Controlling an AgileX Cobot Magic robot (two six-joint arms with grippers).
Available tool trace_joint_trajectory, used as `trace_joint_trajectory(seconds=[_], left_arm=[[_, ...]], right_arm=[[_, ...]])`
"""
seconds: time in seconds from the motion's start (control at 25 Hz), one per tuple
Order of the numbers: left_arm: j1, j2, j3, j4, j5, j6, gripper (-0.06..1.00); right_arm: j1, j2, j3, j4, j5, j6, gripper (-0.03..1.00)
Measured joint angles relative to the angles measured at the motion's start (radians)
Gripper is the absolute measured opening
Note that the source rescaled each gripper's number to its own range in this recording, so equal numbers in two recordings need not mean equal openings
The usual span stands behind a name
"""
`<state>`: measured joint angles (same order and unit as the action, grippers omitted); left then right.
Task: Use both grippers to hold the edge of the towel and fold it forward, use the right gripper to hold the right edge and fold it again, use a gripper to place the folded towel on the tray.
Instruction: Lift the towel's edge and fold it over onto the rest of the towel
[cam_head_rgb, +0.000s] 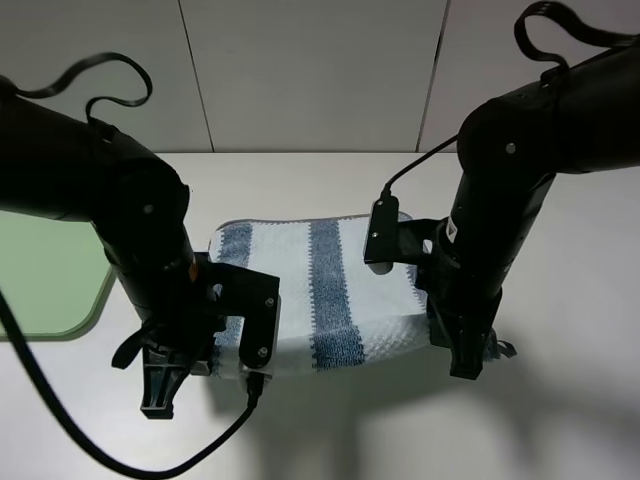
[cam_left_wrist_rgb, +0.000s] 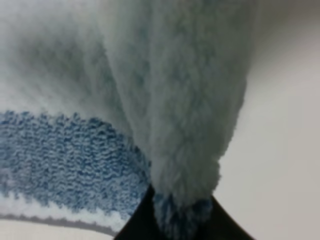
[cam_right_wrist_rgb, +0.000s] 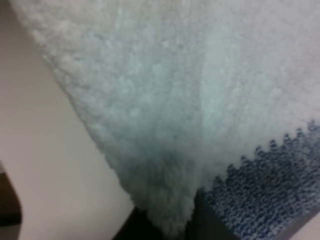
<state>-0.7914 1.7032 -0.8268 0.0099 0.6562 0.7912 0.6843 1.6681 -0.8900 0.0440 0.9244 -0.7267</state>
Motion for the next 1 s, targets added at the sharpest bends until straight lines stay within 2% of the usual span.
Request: trace_joint_trajectory(seconds=[0.32,0.64,0.84,1.0], left_arm=[[0.0,-0.147,0.0,-0.001,0.096,0.0,0.0],[0.0,-0.186,0.0,-0.01,0.115,0.0,0.0],[-0.003,-0.186,0.0,0.035,0.087,0.0,0.0],[-0.003,-0.186,0.0,0.108,0.045,-0.035,0.0]], right_arm=[[0.0,-0.062,0.0,0.061,0.102,0.004,0.0],[0.0,-0.108,0.0,0.069,0.143,0.02,0.0],[0.0,-0.119,-0.021,0.014,0.139,0.053,0.0],[0.0,-0.119,-0.067,-0.035,0.118,0.08,0.0]])
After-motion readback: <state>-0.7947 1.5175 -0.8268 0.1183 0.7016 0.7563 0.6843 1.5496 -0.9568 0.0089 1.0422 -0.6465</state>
